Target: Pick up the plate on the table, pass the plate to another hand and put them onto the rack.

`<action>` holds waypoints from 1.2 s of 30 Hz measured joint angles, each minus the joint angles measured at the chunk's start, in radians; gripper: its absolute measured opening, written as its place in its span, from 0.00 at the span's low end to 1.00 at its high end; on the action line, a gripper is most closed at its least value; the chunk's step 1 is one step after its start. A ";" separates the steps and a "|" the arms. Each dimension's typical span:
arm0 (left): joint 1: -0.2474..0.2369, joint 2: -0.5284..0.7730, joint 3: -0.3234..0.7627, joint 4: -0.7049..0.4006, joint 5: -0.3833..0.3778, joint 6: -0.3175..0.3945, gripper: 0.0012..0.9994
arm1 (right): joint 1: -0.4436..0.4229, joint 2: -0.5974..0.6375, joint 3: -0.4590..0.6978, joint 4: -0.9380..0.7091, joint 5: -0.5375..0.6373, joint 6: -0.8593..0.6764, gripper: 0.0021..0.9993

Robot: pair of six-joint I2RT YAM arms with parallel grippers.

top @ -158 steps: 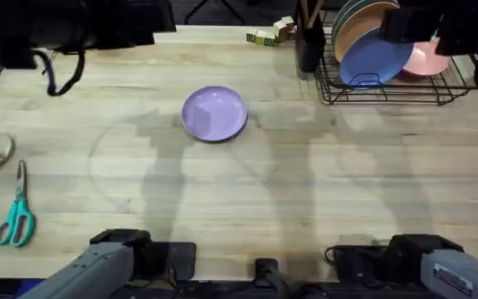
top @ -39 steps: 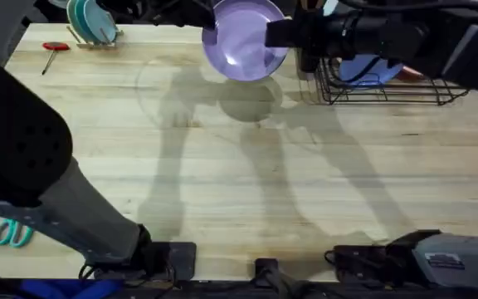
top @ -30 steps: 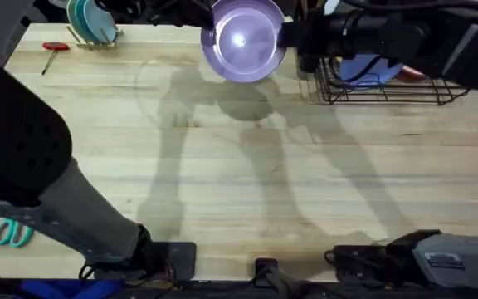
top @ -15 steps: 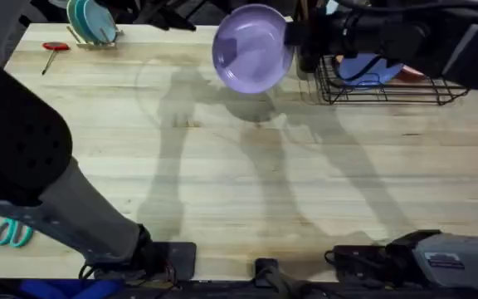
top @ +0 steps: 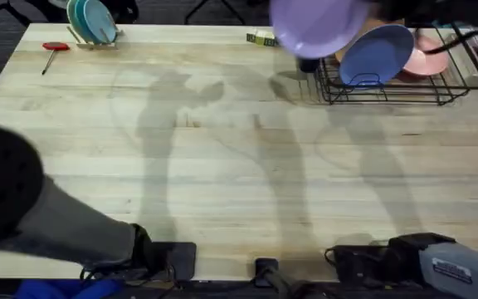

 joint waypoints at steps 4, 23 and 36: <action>0.041 -0.076 0.000 -0.036 -0.001 0.037 1.00 | -0.068 -0.068 0.000 0.025 0.003 -0.124 0.03; 0.078 -0.158 0.011 -0.088 -0.017 0.087 1.00 | -0.225 -0.167 0.000 -0.047 0.006 -0.999 0.03; 0.078 -0.158 0.011 -0.089 -0.044 0.090 1.00 | -0.231 -0.061 0.000 -0.139 0.057 -1.387 0.03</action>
